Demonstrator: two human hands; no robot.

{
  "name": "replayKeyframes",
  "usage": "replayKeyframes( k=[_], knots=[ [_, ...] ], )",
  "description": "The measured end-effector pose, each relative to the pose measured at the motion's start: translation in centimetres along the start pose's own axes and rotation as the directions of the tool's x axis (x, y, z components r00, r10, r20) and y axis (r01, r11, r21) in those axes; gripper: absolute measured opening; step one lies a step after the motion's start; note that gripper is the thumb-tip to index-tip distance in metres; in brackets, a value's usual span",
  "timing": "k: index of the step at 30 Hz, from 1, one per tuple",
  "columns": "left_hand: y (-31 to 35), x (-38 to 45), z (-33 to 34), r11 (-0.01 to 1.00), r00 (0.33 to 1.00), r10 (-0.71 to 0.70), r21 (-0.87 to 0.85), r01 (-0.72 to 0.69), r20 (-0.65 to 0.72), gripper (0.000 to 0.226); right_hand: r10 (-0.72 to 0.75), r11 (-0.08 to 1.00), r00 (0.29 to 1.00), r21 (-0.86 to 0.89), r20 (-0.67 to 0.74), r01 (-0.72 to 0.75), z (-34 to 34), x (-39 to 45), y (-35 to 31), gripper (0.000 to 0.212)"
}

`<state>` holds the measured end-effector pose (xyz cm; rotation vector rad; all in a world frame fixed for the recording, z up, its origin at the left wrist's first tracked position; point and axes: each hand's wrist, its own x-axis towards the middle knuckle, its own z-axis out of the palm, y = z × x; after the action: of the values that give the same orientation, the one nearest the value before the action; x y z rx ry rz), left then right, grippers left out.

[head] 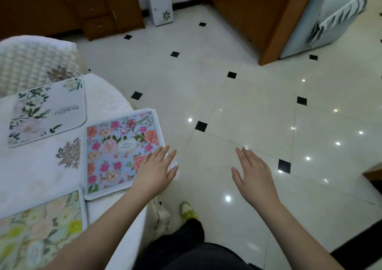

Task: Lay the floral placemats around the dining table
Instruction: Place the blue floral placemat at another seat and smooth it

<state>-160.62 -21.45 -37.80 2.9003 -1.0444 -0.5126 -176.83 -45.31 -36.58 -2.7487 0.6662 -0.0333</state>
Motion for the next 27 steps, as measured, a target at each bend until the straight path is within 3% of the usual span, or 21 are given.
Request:
replayKeyframes(
  k=[4,9,16,22,27],
  knots=[
    [-2.7,3.0,0.4,0.995,0.998,-0.067,-0.072,0.066,-0.01,0.088,-0.108,0.993,0.993,-0.051,0.038,0.11,0.8,6.2,-2.6,0.063],
    [-6.9,5.8,-0.5,0.976,0.983,-0.182,-0.122,0.18,-0.008,0.09,-0.253,0.961,0.956,-0.077,0.146,0.266,0.8,13.5,-6.4,0.057],
    [-12.2,5.6,-0.7,0.926,0.946,-0.325,-0.197,0.322,0.021,0.088,-0.41,0.907,0.891,-0.018,0.195,0.421,2.1,20.1,-13.4,0.058],
    [-12.7,3.8,0.1,0.816,0.86,-0.51,-0.302,0.493,0.025,0.088,-0.616,0.764,0.721,0.015,0.318,0.645,4.1,23.6,-19.9,0.06],
    [-12.3,2.6,2.4,0.718,0.799,-0.581,-0.366,0.592,0.154,0.076,-0.733,0.623,0.546,0.081,0.406,0.778,7.1,26.6,-25.0,0.06]
  ],
)
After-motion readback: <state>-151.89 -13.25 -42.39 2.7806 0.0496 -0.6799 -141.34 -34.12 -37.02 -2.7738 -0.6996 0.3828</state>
